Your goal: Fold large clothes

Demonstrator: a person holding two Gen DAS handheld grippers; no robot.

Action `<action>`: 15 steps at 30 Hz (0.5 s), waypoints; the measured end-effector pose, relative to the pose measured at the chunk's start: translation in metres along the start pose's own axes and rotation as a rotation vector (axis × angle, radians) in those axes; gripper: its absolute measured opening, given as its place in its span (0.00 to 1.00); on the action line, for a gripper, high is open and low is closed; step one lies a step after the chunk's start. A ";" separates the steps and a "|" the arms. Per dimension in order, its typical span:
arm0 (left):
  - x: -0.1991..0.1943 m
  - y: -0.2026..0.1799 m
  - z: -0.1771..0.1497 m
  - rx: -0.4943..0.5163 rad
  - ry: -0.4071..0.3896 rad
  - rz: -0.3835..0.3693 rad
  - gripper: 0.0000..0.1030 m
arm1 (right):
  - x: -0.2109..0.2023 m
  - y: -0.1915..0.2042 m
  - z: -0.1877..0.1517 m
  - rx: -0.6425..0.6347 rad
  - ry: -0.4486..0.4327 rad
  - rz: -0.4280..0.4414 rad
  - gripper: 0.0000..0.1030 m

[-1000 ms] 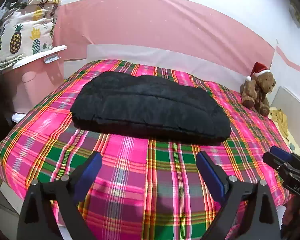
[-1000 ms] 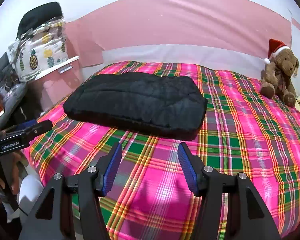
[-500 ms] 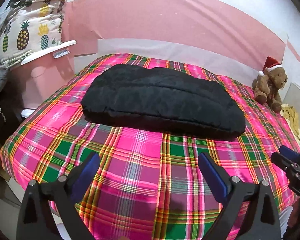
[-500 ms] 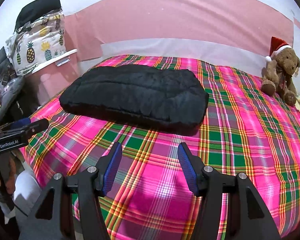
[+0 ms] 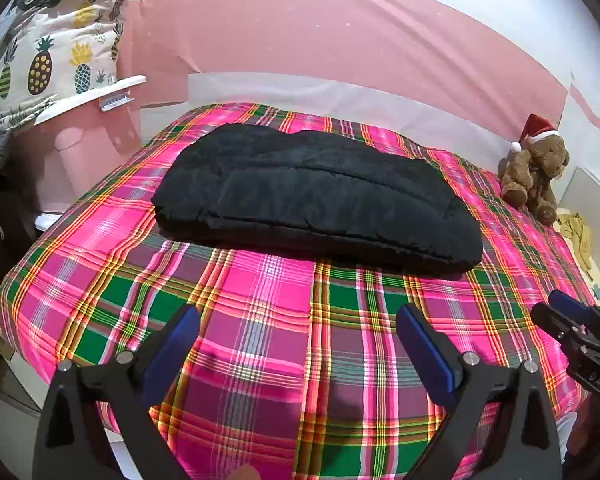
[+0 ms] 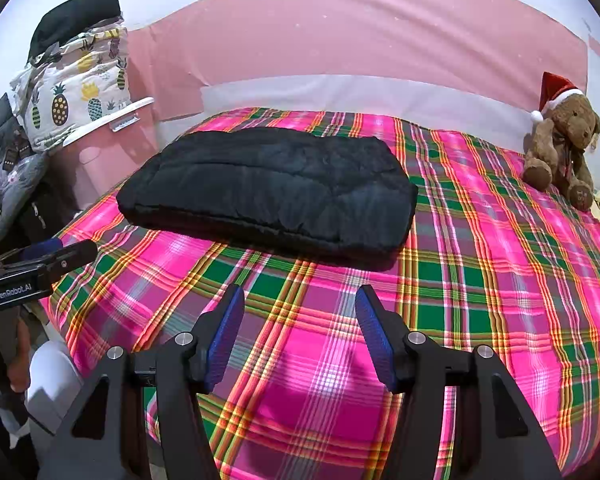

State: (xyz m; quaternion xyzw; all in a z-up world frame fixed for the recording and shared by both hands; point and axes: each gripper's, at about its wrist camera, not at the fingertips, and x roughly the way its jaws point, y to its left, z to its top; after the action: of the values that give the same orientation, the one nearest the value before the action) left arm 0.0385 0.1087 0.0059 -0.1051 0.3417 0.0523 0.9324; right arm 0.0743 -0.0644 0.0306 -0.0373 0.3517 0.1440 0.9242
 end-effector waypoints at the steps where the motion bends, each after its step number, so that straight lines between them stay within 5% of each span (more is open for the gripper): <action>1: 0.000 0.000 0.000 0.000 0.001 0.002 0.97 | 0.000 0.000 0.000 0.000 0.000 0.000 0.56; 15: 0.001 0.001 0.000 0.001 0.003 0.006 0.97 | 0.001 0.001 0.000 0.003 0.005 -0.001 0.56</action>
State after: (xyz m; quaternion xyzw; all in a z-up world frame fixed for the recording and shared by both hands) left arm 0.0387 0.1098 0.0048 -0.1038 0.3433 0.0550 0.9318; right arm 0.0749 -0.0636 0.0301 -0.0365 0.3543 0.1427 0.9235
